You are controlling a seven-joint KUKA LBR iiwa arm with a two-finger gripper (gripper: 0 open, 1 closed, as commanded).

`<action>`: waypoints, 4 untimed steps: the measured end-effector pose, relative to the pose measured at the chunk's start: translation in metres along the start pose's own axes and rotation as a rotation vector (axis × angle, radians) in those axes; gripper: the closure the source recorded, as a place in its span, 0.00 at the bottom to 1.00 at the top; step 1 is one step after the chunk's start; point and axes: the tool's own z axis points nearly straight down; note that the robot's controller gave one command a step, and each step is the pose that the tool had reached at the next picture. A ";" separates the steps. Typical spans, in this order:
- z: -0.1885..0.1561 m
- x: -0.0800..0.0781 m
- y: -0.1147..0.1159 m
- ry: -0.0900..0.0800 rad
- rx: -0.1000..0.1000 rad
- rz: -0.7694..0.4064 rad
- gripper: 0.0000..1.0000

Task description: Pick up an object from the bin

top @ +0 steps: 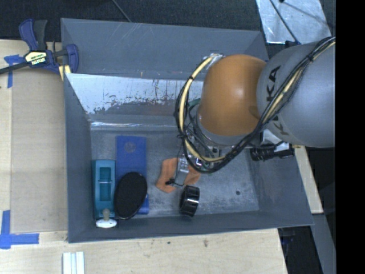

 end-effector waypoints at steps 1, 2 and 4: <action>0.038 0.006 -0.020 -0.005 -0.003 0.017 0.00; 0.067 -0.009 -0.040 0.005 0.002 -0.007 0.00; 0.110 -0.002 -0.029 0.002 0.001 0.096 1.00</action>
Offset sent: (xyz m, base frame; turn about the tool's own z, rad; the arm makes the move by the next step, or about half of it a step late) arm -0.0011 -0.0422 -0.0653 -0.0072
